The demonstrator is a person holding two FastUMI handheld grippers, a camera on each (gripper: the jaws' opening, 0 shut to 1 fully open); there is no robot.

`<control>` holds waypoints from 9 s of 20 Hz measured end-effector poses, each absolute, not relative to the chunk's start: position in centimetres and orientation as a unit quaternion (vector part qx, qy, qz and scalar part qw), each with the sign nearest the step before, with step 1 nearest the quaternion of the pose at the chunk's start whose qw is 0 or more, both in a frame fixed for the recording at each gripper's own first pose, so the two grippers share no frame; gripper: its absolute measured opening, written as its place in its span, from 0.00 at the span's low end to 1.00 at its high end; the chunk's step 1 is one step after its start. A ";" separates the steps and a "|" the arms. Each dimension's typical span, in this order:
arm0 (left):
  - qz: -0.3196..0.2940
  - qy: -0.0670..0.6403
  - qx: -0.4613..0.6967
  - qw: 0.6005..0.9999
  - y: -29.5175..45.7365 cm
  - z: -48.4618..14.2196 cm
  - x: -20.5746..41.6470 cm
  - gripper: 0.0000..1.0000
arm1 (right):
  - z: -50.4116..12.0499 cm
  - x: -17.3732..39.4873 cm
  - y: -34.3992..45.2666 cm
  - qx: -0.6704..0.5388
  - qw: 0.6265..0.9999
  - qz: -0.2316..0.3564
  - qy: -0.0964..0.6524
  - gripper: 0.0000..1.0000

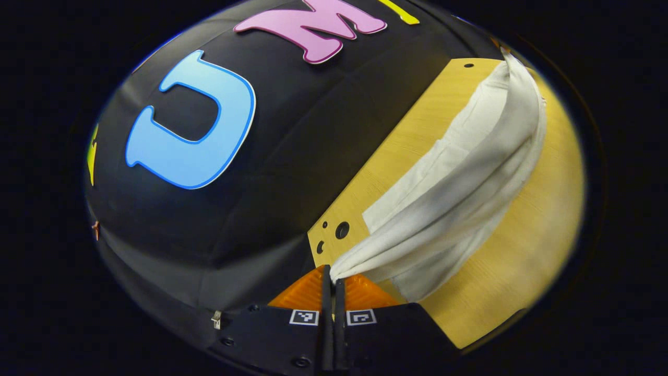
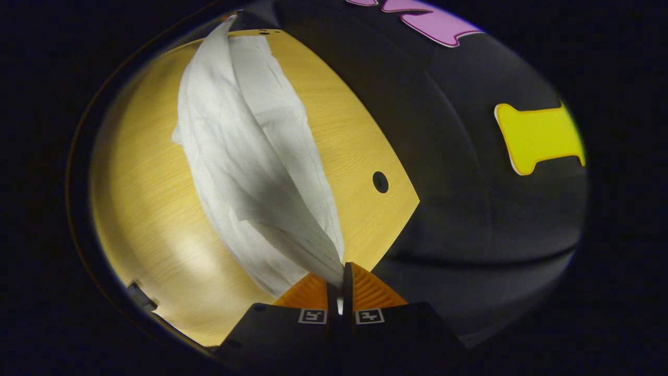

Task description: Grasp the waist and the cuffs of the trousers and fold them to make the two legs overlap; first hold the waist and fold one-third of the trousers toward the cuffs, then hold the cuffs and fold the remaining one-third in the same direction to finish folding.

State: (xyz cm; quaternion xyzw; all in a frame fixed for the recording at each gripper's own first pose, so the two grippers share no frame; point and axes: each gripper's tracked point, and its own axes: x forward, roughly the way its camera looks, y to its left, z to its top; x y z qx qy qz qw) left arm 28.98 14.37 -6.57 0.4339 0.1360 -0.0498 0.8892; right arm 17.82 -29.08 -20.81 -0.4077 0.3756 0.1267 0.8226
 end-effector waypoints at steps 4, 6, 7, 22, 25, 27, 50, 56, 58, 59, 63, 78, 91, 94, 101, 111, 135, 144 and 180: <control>-0.041 0.168 0.344 0.923 13.4 -8.7 34.2 0.05 | -22.0 22.7 -29.4 -0.334 0.855 0.093 0.385 0.05; -0.035 0.185 0.310 0.932 13.2 -10.2 36.3 0.05 | -22.8 24.7 -29.8 -0.293 0.868 0.076 0.394 0.05; -0.032 0.189 0.297 0.936 13.1 -10.9 37.3 0.05 | -23.4 25.3 -30.2 -0.272 0.871 0.064 0.404 0.05; 0.052 0.153 0.122 0.979 14.0 -8.1 30.7 0.97 | -18.6 21.0 -34.8 0.087 0.929 -0.112 0.343 0.98; 0.062 0.136 0.069 0.986 14.2 -6.4 27.0 0.97 | -17.9 19.3 -36.2 0.181 0.925 -0.151 0.300 1.00; 0.070 0.134 0.041 0.988 14.4 -5.7 24.5 0.97 | -19.0 18.2 -36.3 0.252 0.911 -0.175 0.276 0.99; 0.115 0.194 -0.079 0.971 13.5 -10.1 11.6 0.98 | -28.4 18.0 -33.7 0.300 0.877 -0.297 0.231 0.78; 0.105 0.200 -0.047 0.973 12.7 -10.3 10.8 0.98 | -28.3 18.8 -33.2 0.292 0.873 -0.304 0.245 0.45; 0.102 0.204 -0.041 0.973 12.5 -10.5 10.6 0.98 | -28.6 19.0 -32.9 0.298 0.871 -0.296 0.253 0.37; 0.100 0.206 -0.041 0.973 12.3 -10.7 10.4 0.98 | -28.1 19.0 -33.0 0.299 0.872 -0.295 0.252 0.30; 0.094 0.215 -0.045 0.971 11.0 -11.5 9.8 0.98 | -27.8 19.6 -32.8 0.280 0.881 -0.287 0.252 0.12; 0.087 0.221 -0.032 0.971 12.4 -10.9 8.8 0.98 | -9.6 24.6 -28.8 0.150 0.961 -0.193 0.131 0.11; 0.093 0.244 -0.089 0.961 15.5 -15.1 7.9 0.98 | -5.0 26.6 -11.8 0.191 0.974 -0.071 0.100 0.11; 0.087 0.256 -0.079 0.959 16.0 -16.4 7.9 0.99 | -5.9 25.8 -6.6 0.187 0.976 -0.032 0.105 0.11; 0.074 0.270 -0.085 0.956 16.3 -17.8 8.7 0.99 | -11.7 24.5 3.1 0.190 0.969 0.017 0.156 0.19; 0.030 0.262 -0.081 0.961 14.5 -16.5 11.0 0.99 | -15.1 18.7 9.3 0.202 0.954 0.057 0.215 0.75; -0.040 0.249 -0.070 0.965 8.7 -16.2 27.5 0.99 | -8.3 -5.9 -12.6 0.162 0.958 -0.179 0.153 0.98; 0.024 0.258 -0.132 0.957 11.7 -19.0 32.2 0.96 | -10.2 -7.5 -11.2 0.144 0.955 -0.159 0.204 0.98; -0.010 0.241 -0.028 0.970 8.0 -15.0 35.2 0.05 | -13.7 -6.1 -13.0 0.182 0.940 -0.164 0.238 0.99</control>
